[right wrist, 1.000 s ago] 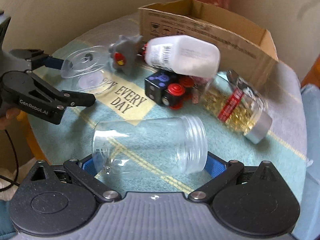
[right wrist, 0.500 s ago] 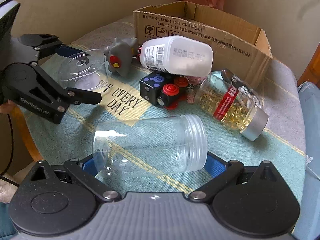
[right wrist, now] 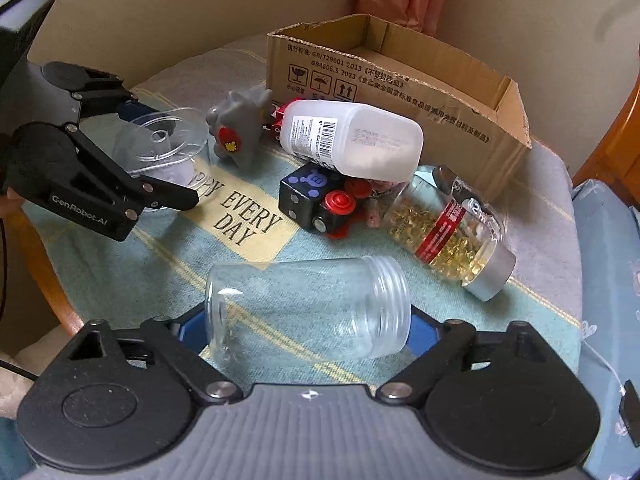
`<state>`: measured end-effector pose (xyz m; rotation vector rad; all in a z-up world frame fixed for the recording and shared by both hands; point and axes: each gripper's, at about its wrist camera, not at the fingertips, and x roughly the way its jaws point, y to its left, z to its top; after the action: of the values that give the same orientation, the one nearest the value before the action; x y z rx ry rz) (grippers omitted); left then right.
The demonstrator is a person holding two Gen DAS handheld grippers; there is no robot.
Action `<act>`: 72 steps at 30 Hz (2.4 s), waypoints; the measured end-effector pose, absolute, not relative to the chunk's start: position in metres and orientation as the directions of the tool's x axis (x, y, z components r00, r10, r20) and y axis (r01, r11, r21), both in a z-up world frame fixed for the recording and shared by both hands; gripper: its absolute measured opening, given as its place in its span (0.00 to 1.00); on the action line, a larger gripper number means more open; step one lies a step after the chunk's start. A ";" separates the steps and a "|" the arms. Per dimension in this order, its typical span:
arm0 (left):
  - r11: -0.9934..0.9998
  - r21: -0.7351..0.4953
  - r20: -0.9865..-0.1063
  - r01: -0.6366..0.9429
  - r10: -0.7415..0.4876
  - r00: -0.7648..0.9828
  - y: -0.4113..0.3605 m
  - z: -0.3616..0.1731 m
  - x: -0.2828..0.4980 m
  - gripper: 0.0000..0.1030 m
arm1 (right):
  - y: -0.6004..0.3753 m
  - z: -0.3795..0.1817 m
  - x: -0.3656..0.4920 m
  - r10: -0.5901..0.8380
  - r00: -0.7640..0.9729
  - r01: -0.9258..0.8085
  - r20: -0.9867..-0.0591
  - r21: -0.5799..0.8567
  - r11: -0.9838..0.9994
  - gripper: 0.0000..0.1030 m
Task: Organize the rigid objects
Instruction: 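Carry both clear containers into the cardboard box and open both tools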
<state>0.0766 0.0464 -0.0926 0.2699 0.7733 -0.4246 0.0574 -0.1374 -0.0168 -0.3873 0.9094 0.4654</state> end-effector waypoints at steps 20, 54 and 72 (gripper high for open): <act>0.899 0.092 -0.698 0.428 -0.248 0.672 0.030 -0.022 0.080 0.78 | -0.160 0.038 0.076 0.265 0.568 -0.547 -0.779 -0.117 0.829 0.90; 0.974 0.118 -0.703 0.194 -0.056 0.709 -0.007 -0.002 0.340 0.83 | -0.171 0.085 0.273 0.238 0.640 -0.413 -0.730 -0.066 0.908 0.90; 0.972 0.085 -0.681 0.218 -0.103 0.725 0.025 0.033 0.290 0.86 | -0.151 0.069 0.335 0.191 0.640 -0.398 -0.745 -0.109 0.911 1.00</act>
<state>0.2904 0.0251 0.0335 0.1636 0.7396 -0.1784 0.3354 -0.1507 0.0694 -0.2745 0.8110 0.3406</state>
